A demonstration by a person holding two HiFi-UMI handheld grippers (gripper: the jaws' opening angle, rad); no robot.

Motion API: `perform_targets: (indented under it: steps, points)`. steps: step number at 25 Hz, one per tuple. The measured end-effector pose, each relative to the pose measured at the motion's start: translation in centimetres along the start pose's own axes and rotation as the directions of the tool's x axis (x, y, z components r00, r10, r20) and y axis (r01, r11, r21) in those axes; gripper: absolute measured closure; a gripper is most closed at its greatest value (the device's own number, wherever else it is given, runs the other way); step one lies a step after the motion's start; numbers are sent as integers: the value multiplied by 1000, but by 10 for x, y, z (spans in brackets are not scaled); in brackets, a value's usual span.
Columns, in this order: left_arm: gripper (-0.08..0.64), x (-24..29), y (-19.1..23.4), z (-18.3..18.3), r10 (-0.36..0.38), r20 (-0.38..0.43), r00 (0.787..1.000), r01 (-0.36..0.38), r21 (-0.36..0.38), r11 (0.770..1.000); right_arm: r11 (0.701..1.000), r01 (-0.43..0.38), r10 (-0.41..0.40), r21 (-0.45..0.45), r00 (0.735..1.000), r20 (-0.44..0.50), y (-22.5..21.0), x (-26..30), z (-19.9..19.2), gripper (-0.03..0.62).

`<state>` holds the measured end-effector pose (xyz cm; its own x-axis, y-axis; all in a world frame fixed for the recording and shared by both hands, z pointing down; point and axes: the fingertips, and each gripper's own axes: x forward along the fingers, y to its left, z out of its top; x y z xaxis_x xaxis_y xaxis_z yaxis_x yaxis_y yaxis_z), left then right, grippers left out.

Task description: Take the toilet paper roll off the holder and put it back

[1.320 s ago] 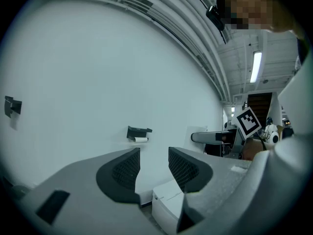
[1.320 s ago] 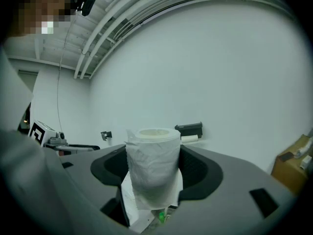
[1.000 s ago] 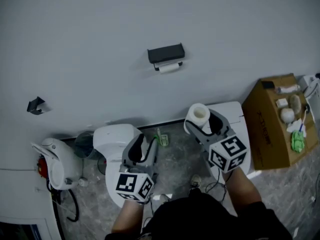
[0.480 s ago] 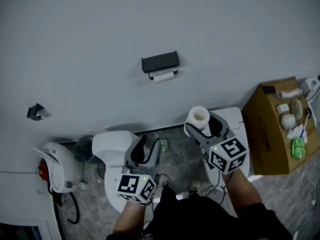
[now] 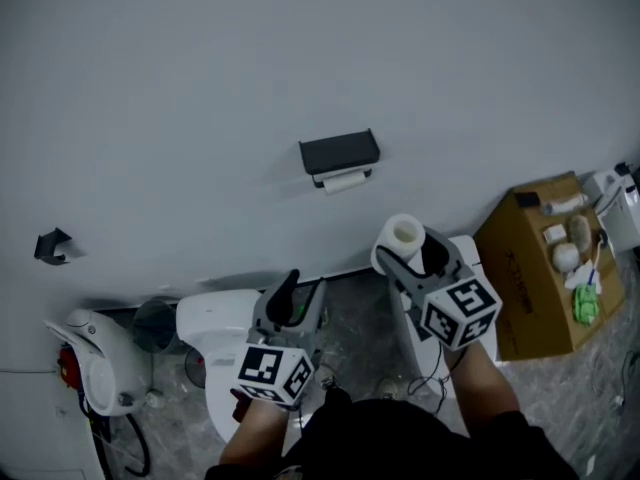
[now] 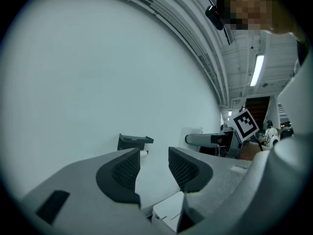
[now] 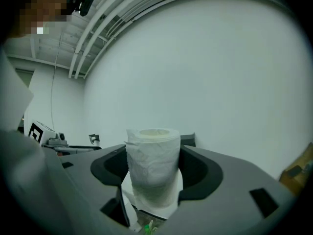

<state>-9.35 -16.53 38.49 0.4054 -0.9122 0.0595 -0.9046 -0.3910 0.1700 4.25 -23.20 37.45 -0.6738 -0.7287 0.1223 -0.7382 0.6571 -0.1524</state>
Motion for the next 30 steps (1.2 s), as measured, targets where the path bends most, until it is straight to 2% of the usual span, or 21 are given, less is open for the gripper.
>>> perform_targets:
  steps: [7,13,20,23,30]
  points:
    - [394,9,88,14,-42,19,999,42,-15,999,998,46,-45,-35,999,22,29,78,20,298]
    - [393,10,136,24,-61,48,997,63,-40,997,996,65,-64,-63,998,12,52,119,29,298]
    - [393,22,165,26,-50,55,997,53,-52,997,995,53,-52,-80,999,9,52,156,41,298]
    - [392,31,173,27,-25,50,998,28,-48,998,996,22,-20,-85,1000,20,48,173,47,298]
    - [391,65,171,38,29,47,998,-28,-20,999,996,-24,28,-81,998,56,11,202,70,297]
